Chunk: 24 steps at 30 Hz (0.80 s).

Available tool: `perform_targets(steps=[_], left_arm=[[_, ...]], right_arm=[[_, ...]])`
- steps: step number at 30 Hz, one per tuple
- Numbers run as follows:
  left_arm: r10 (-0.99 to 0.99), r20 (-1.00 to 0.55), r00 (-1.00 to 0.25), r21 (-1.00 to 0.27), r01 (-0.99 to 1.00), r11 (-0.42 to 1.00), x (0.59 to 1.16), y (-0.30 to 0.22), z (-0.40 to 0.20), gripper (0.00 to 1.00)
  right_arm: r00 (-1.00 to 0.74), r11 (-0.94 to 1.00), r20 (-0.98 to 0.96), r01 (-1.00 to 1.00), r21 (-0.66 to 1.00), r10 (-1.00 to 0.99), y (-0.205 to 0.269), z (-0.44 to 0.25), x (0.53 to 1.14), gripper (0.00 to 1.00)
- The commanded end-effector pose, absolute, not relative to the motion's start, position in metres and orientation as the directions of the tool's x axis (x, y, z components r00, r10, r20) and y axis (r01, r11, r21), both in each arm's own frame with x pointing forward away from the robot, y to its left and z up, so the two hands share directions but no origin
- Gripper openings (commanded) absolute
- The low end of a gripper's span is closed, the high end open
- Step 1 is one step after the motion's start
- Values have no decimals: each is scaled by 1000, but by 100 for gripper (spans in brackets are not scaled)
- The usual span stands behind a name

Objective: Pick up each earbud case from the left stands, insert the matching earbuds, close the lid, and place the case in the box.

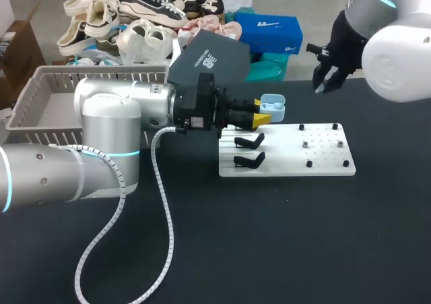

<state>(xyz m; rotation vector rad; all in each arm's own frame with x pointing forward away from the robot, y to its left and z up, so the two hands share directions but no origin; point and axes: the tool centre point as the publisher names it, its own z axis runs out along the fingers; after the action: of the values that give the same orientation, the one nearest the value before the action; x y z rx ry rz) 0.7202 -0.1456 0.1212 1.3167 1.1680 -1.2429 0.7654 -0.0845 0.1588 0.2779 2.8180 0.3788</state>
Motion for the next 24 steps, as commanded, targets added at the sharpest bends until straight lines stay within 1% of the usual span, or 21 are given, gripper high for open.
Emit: perform_targets(steps=[1,6,11,15,24], left_arm=[[33,-999,28,25,995,-97,721,-146,121,0],[33,-999,28,25,995,-97,721,-146,121,0],[33,-999,28,25,995,-97,721,-146,121,0],[33,-999,28,25,995,-97,721,-146,121,0],[33,-999,28,25,995,-97,721,-146,121,0]], right_arm=[[-952,963,-260,93,251,160,-79,199,739,0],[-972,969,-231,-29,244,29,-52,217,722,0],[-978,970,-190,-121,210,-81,-23,218,712,0],[-979,970,-159,-157,186,-128,-6,214,708,0],[-978,965,-126,-188,182,-167,21,212,703,0]])
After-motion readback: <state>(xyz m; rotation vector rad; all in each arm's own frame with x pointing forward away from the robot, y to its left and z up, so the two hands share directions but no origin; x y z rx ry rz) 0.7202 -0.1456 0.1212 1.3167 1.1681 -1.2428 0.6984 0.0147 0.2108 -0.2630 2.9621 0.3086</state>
